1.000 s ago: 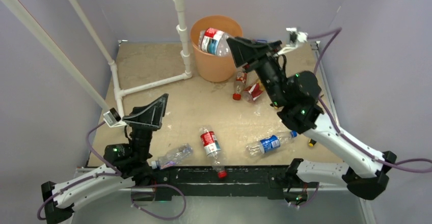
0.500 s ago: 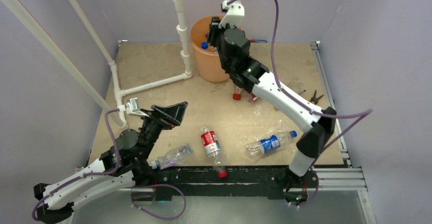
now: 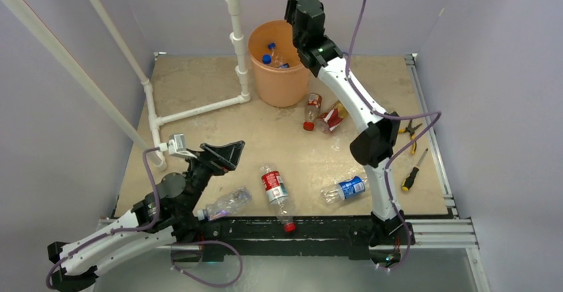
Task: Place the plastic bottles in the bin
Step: Place the plastic bottle in the trash bin, then pick up the plastic bottle from the corner of the board.
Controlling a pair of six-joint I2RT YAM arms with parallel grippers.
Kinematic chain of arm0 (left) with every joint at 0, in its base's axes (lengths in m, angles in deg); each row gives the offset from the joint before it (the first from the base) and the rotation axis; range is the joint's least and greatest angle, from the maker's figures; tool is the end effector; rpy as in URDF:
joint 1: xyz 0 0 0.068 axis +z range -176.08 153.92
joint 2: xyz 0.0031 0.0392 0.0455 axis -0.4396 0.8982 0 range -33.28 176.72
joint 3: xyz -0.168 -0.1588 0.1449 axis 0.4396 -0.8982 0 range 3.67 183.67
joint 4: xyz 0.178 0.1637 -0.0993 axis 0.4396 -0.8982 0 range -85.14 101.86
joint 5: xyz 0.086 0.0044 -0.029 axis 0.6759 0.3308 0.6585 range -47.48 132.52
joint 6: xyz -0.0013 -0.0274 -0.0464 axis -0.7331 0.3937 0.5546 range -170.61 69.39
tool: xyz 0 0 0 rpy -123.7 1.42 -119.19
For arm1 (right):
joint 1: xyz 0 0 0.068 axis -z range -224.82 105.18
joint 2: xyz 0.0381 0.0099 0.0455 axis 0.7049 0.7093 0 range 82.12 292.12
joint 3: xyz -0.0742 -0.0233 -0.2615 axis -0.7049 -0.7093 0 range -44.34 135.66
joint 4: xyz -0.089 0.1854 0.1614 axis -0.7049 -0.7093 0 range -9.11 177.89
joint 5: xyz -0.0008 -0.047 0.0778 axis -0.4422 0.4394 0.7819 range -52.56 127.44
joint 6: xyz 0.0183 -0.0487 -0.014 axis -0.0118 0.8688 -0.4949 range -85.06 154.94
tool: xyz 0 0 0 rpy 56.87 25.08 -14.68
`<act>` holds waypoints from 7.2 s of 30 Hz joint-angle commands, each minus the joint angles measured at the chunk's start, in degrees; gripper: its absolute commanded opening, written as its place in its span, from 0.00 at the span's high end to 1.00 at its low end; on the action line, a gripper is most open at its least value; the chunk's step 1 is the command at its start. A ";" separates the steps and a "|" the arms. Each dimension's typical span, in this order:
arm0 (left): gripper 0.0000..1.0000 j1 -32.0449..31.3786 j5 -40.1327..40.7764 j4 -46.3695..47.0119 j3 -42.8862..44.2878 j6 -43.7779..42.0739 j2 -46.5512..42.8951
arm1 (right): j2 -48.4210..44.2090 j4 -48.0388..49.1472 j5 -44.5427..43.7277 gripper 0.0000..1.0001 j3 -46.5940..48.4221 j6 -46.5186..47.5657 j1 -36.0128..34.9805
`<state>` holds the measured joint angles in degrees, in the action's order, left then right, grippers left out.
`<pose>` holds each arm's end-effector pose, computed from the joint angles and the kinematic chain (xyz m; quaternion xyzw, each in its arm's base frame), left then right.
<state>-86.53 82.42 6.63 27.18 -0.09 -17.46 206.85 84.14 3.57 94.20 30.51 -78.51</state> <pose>0.0701 -0.0774 0.2821 -0.1892 0.6692 -0.4256 0.5791 0.4237 0.2585 0.4653 0.0608 0.6510 0.0626 0.7540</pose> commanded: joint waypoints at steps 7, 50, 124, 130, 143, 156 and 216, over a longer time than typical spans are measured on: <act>0.01 0.01 -1.01 3.26 -0.99 -1.45 4.18 | 1.34 3.21 4.90 1.00 -4.06 0.03 0.83; 0.01 0.06 -4.99 7.17 -4.13 3.39 9.76 | 1.22 7.02 14.86 0.58 -21.88 -9.19 0.85; 0.02 -0.01 -14.02 -12.95 17.25 15.54 59.10 | -87.74 15.10 28.25 0.24 -124.13 -41.83 -25.55; 0.06 -0.09 -14.08 -22.28 23.99 21.26 65.41 | -91.06 12.66 27.31 0.23 -123.63 -41.55 -25.55; 0.27 -0.63 -15.89 -28.07 28.88 26.30 75.05 | -97.91 8.74 26.31 0.23 -123.56 -40.60 -25.55; 0.79 -0.64 -14.40 -26.53 29.14 25.92 68.20 | -103.97 5.15 25.25 0.23 -119.84 -37.25 -25.55; 0.64 -0.46 20.36 -6.05 19.28 39.01 23.01 | -71.81 58.66 36.15 0.92 -113.91 -45.75 -25.77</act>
<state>-86.94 103.14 -0.24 45.91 38.29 5.70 135.74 140.25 37.23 -22.47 -15.80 -103.93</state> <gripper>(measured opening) 0.381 0.384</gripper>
